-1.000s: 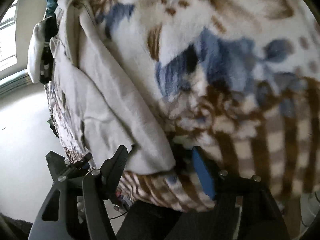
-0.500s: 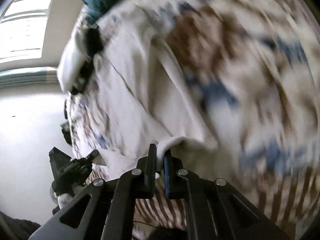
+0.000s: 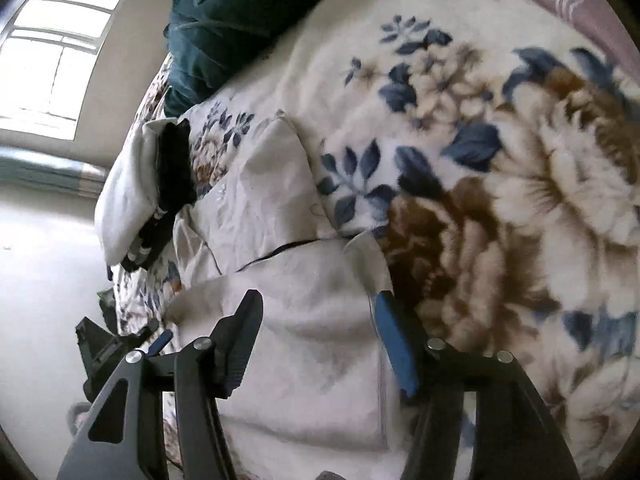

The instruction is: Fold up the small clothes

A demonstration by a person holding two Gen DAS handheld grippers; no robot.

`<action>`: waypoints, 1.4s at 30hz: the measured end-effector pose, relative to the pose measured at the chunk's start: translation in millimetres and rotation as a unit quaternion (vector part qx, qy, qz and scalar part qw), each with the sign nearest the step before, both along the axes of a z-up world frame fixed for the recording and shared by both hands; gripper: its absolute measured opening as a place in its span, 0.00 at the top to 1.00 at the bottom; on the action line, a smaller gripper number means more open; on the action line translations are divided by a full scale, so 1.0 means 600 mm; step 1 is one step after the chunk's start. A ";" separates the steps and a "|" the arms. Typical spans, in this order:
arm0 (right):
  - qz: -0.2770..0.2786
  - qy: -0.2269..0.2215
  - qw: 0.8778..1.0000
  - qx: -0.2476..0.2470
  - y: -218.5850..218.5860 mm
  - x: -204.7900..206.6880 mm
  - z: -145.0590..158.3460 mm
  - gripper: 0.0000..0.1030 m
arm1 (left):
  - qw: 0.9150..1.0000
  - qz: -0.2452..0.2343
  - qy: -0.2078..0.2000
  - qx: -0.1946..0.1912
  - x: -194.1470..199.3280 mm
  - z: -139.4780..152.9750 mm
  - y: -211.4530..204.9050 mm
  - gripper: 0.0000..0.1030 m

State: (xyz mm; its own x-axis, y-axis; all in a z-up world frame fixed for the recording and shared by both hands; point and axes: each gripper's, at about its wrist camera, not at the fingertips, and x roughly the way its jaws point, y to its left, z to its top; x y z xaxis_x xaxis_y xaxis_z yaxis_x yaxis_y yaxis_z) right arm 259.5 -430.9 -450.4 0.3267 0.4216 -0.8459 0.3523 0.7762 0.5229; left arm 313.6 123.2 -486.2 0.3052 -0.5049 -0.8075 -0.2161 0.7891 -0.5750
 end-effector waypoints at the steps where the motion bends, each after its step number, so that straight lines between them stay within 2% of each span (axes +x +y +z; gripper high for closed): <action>1: 0.006 0.005 1.000 -0.010 0.010 -0.001 -0.006 0.41 | 1.000 -0.009 0.005 0.016 0.000 -0.006 -0.006 0.54; 3: 0.011 0.026 0.999 -0.030 0.017 0.006 -0.030 0.41 | 0.999 -0.022 0.016 0.036 0.010 -0.023 -0.018 0.54; 6: -0.002 0.050 0.999 -0.013 0.015 0.023 -0.071 0.41 | 0.998 -0.023 0.037 0.046 0.031 -0.052 -0.041 0.56; 7: -0.008 0.060 0.998 -0.006 0.016 0.028 -0.084 0.42 | 0.998 -0.016 0.032 0.055 0.029 -0.051 -0.042 0.66; 8: -0.017 0.064 0.998 0.006 0.016 0.029 -0.092 0.45 | 0.998 -0.012 0.021 0.055 0.026 -0.048 -0.043 0.98; 9: -0.026 0.063 0.998 0.016 0.016 0.027 -0.095 0.62 | 0.998 -0.019 0.018 0.055 0.024 -0.046 -0.047 0.99; 10: -0.028 0.066 0.997 0.017 0.021 0.026 -0.094 0.83 | 0.998 -0.025 0.012 0.063 0.015 -0.040 -0.049 0.99; 11: -0.026 0.072 0.997 0.011 0.028 0.026 -0.092 0.88 | 0.997 -0.026 0.006 0.072 0.004 -0.034 -0.048 0.99; 12: -0.024 0.077 0.997 0.005 0.035 0.023 -0.087 0.89 | 0.996 -0.026 0.009 0.079 -0.004 -0.031 -0.044 0.99; 14: -0.021 0.078 0.997 -0.003 0.046 0.018 -0.076 0.90 | 0.995 -0.016 0.040 0.090 -0.021 -0.046 -0.031 0.99; 16: -0.024 0.088 0.995 -0.049 0.046 0.016 -0.076 0.90 | 0.994 -0.015 0.057 0.096 -0.022 -0.059 -0.021 0.98; 18: -0.029 0.115 0.990 -0.080 0.035 0.022 -0.093 0.90 | 0.993 -0.033 0.063 0.097 -0.007 -0.060 -0.025 0.94; 20: -0.015 0.134 0.988 -0.074 0.030 0.040 -0.101 0.90 | 0.991 -0.058 0.069 0.101 0.012 -0.045 -0.031 0.94; 22: -0.004 0.119 0.990 -0.081 0.030 0.059 -0.080 0.84 | 0.990 -0.078 0.047 0.106 0.038 -0.011 -0.042 0.89; 23: 0.001 0.101 0.991 -0.086 0.030 0.071 -0.062 0.78 | 0.990 -0.083 0.034 0.106 0.049 0.001 -0.047 0.77; 24: 0.005 0.080 0.993 -0.083 0.030 0.085 -0.042 0.57 | 0.990 -0.091 0.016 0.106 0.066 0.017 -0.056 0.60; 25: 0.006 0.063 0.995 -0.079 0.030 0.101 -0.030 0.39 | 0.990 -0.097 0.000 0.103 0.085 0.028 -0.065 0.52; 26: 0.007 0.048 0.996 -0.071 0.030 0.119 -0.021 0.37 | 0.989 -0.104 -0.017 0.101 0.111 0.036 -0.079 0.44; 28: 0.016 0.031 0.998 -0.059 0.029 0.166 -0.020 0.37 | 0.987 -0.115 -0.026 0.109 0.162 0.032 -0.106 0.44; 30: 0.021 0.033 0.997 -0.064 0.040 0.224 -0.041 0.37 | 0.985 -0.132 -0.025 0.111 0.212 0.015 -0.136 0.44; 32: 0.020 0.039 0.997 -0.056 0.049 0.274 -0.069 0.37 | 0.979 -0.146 -0.023 0.141 0.251 -0.005 -0.168 0.44; 34: 0.016 0.054 0.997 -0.047 0.056 0.321 -0.101 0.38 | 0.974 -0.160 -0.020 0.158 0.285 -0.026 -0.190 0.51; 35: 0.013 0.058 0.998 -0.037 0.058 0.343 -0.117 0.41 | 0.974 -0.164 -0.023 0.154 0.291 -0.031 -0.193 0.85; 36: 0.012 0.059 0.998 -0.026 0.061 0.356 -0.128 0.60 | 0.972 -0.167 -0.033 0.161 0.298 -0.030 -0.200 0.93; 37: 0.014 0.062 0.998 -0.019 0.067 0.372 -0.136 0.79 | 0.971 -0.168 -0.045 0.161 0.299 -0.026 -0.202 0.93; 38: 0.015 0.065 0.997 -0.024 0.070 0.376 -0.139 0.85 | 0.971 -0.170 -0.062 0.157 0.298 -0.020 -0.203 0.93; 39: 0.021 0.061 0.997 -0.036 0.075 0.381 -0.135 0.89 | 0.970 -0.172 -0.075 0.156 0.294 -0.012 -0.205 0.93; 42: 0.038 0.022 0.998 -0.048 0.088 0.370 -0.094 0.92 | 0.968 -0.167 -0.103 0.156 0.276 0.023 -0.198 0.94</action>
